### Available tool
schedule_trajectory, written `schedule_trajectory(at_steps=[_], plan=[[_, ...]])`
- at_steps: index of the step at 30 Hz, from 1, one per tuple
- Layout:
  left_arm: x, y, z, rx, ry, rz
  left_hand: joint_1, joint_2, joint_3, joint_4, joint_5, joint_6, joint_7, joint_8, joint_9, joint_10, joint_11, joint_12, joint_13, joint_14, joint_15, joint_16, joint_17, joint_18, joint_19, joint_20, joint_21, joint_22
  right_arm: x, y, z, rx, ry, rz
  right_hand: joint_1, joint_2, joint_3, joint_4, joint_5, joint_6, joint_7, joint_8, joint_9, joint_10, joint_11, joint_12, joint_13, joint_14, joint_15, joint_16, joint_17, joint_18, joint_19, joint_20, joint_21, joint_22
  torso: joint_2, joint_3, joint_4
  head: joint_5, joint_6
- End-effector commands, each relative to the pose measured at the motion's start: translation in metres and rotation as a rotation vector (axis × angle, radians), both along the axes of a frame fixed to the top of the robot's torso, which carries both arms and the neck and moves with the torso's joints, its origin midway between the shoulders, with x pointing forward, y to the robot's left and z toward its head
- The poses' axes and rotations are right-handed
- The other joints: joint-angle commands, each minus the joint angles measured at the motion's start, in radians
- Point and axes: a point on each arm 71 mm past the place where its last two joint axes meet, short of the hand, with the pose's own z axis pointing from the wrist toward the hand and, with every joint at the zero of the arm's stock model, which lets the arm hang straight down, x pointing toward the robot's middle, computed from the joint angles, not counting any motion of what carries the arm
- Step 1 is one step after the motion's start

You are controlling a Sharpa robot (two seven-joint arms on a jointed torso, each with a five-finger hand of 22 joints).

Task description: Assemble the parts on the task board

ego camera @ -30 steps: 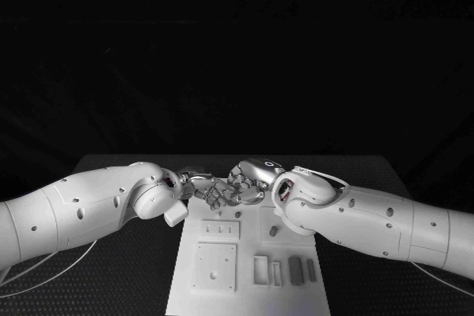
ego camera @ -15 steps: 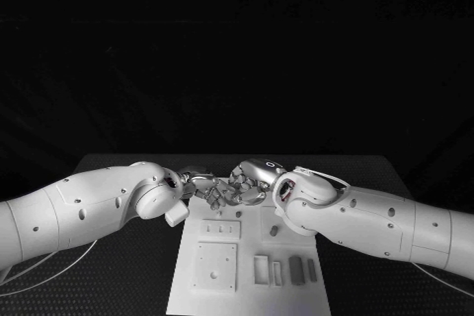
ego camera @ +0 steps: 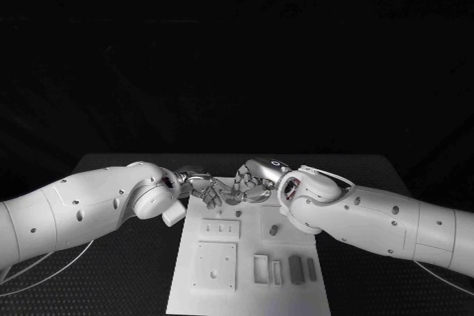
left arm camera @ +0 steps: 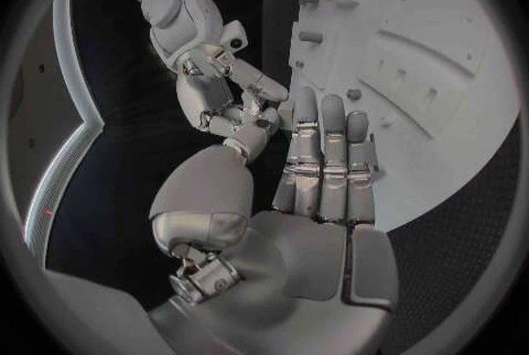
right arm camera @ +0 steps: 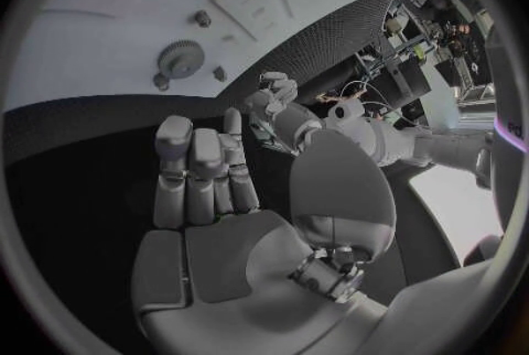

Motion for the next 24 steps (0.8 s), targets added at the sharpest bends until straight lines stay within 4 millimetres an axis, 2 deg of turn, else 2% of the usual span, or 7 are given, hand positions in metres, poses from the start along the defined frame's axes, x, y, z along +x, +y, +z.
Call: schedule_trajectory(at_steps=[1, 8, 14, 21, 22, 24], plan=[[0.000, -0.001, 0.000, 0.011, -0.008, -0.003, 0.000, 0.010, 0.006, -0.003, 0.005, 0.020, -0.011, -0.001, 0.004, 0.005, -0.002, 0.005, 0.002, 0.003, -0.002, 0.005, 0.002, -0.008, 0.002, -0.018, 0.007, 0.002, -0.001, 0.000, -0.001, 0.002, 0.006, 0.001, -0.001, -0.013, -0.005, 0.001, 0.001, -0.004, 0.002, -0.004, -0.002, -0.005, -0.001, -0.005, 0.000, -0.008, 0.000, -0.005, 0.000, 0.048, 0.001, -0.007, -0.006, 0.004, -0.001, 0.0000, 0.0004, 0.000, 0.001], [0.000, 0.000, 0.000, 0.021, -0.015, -0.006, -0.001, 0.010, 0.007, -0.005, 0.005, 0.020, -0.011, -0.001, 0.006, 0.004, -0.003, 0.008, 0.006, 0.002, -0.003, 0.008, 0.003, -0.009, 0.001, -0.019, 0.008, 0.002, 0.002, -0.009, -0.004, -0.008, 0.012, -0.018, 0.001, -0.016, -0.009, 0.003, 0.001, -0.007, 0.003, -0.006, -0.003, -0.008, 0.000, -0.006, 0.000, -0.010, 0.000, -0.006, -0.001, 0.048, -0.001, -0.008, -0.008, 0.003, 0.000, -0.0004, 0.0012, 0.000, 0.002], [0.002, 0.004, 0.001, 0.121, -0.094, -0.039, -0.002, 0.009, 0.009, -0.007, 0.005, 0.019, -0.011, -0.002, 0.012, 0.005, -0.005, 0.017, 0.016, 0.005, -0.006, 0.016, 0.006, -0.010, 0.003, -0.022, 0.011, 0.003, 0.008, -0.034, -0.005, 0.003, -0.002, -0.069, 0.008, -0.015, -0.009, 0.005, 0.007, -0.011, 0.004, -0.008, -0.004, -0.012, 0.001, -0.007, -0.001, -0.012, 0.001, -0.008, -0.001, 0.048, -0.004, -0.009, -0.011, 0.003, -0.001, 0.0000, -0.0002, 0.003, 0.001], [0.002, 0.007, 0.001, 0.220, -0.155, -0.038, -0.007, 0.002, 0.011, -0.010, 0.012, 0.029, -0.018, -0.005, 0.031, 0.019, -0.027, 0.097, 0.085, 0.029, -0.031, 0.085, 0.035, -0.009, 0.035, -0.046, 0.049, 0.013, 0.021, -0.069, -0.005, 0.096, -0.005, -0.157, 0.016, -0.016, -0.007, 0.015, 0.037, -0.012, 0.005, -0.009, -0.006, -0.013, 0.002, -0.009, -0.003, -0.014, 0.002, -0.011, -0.002, 0.048, -0.005, -0.009, -0.015, 0.002, -0.001, 0.0002, -0.0006, 0.005, -0.007], [0.002, 0.007, 0.001, 0.237, -0.166, -0.038, -0.010, 0.000, 0.010, -0.008, 0.019, 0.035, -0.021, -0.004, 0.036, 0.022, -0.032, 0.118, 0.102, 0.036, -0.037, 0.103, 0.041, -0.009, 0.042, -0.051, 0.058, 0.016, 0.024, -0.075, -0.004, 0.108, -0.001, -0.175, 0.016, -0.016, -0.007, 0.017, 0.038, -0.014, 0.006, -0.010, -0.007, -0.013, 0.002, -0.010, -0.004, -0.015, 0.003, -0.014, -0.003, 0.048, -0.007, -0.008, -0.018, 0.001, -0.001, 0.0001, 0.0000, 0.005, -0.009], [0.001, 0.007, 0.000, 0.262, -0.178, -0.045, -0.018, -0.002, 0.012, -0.009, 0.067, 0.041, -0.025, -0.006, 0.046, 0.008, -0.039, 0.164, 0.140, 0.038, -0.048, 0.136, 0.051, -0.009, 0.051, -0.062, 0.078, 0.018, 0.028, -0.084, -0.003, 0.116, 0.002, -0.203, 0.015, -0.017, -0.009, 0.019, 0.038, -0.020, 0.007, -0.014, -0.008, -0.015, 0.004, -0.012, -0.006, -0.018, 0.004, -0.016, -0.004, 0.048, -0.010, -0.007, -0.021, 0.000, -0.001, 0.0011, 0.0003, 0.006, -0.013]])
